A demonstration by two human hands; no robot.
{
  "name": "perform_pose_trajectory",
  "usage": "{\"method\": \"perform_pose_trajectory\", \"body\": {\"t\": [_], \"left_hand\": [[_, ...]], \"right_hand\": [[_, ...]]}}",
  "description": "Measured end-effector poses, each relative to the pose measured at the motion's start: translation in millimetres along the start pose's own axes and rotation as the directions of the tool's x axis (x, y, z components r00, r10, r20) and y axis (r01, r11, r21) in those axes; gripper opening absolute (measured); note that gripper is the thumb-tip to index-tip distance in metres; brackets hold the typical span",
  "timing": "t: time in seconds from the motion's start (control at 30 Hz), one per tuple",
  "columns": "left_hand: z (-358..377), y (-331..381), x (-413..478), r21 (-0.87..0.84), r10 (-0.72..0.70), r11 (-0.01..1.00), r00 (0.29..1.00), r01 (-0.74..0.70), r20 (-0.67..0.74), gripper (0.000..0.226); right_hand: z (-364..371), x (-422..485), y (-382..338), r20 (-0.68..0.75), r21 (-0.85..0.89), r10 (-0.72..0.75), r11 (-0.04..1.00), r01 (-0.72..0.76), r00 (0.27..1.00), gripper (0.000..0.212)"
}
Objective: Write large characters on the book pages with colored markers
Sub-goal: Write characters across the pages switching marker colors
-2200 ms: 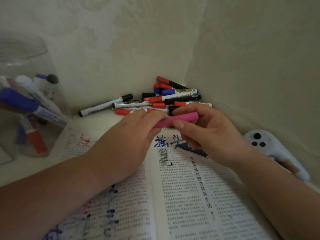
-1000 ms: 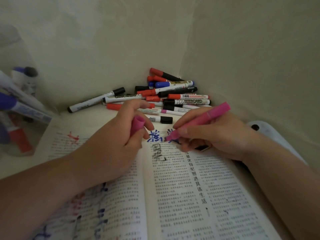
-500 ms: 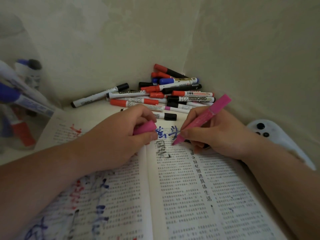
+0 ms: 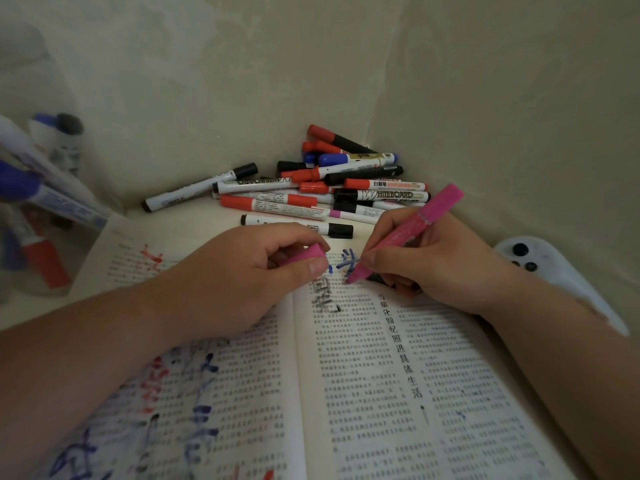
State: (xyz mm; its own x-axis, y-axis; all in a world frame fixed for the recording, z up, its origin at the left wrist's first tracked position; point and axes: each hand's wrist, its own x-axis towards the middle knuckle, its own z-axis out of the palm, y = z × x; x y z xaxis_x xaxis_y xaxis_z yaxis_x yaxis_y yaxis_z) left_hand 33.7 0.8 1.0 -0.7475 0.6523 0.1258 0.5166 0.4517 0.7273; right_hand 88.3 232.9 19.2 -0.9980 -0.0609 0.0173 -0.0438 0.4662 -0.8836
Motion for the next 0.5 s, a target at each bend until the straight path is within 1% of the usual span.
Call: {"method": "perform_pose_trajectory", "body": {"t": [0.1,0.2,0.4,0.5], "left_hand": [[-0.4,0.9,-0.6,-0.02,-0.002,1.0,1.0,0.002,0.011,0.02],[-1.0,2.1,-1.1,-0.021,-0.015,1.0,1.0,0.016,0.018,0.019],[0.8,0.7,-1.8,-0.021,-0.029,0.999,0.999,0.03,0.015,0.012],[1.5,0.0,-2.7,-0.022,-0.021,1.0,1.0,0.021,0.006,0.01]], "right_hand": [[0.3,2.6,0.8,-0.045,-0.083,0.008,0.997,-0.012,0.999,0.015],[0.1,3.4,0.9,-0.048,-0.094,0.014,0.995,-0.019,0.999,0.014],[-2.2,-1.3,-1.9,0.088,-0.051,0.04,0.998,-0.036,0.995,0.011],[-1.2,-0.7,-1.8,0.049,-0.056,0.001,0.998,0.002,0.999,0.012]]}}
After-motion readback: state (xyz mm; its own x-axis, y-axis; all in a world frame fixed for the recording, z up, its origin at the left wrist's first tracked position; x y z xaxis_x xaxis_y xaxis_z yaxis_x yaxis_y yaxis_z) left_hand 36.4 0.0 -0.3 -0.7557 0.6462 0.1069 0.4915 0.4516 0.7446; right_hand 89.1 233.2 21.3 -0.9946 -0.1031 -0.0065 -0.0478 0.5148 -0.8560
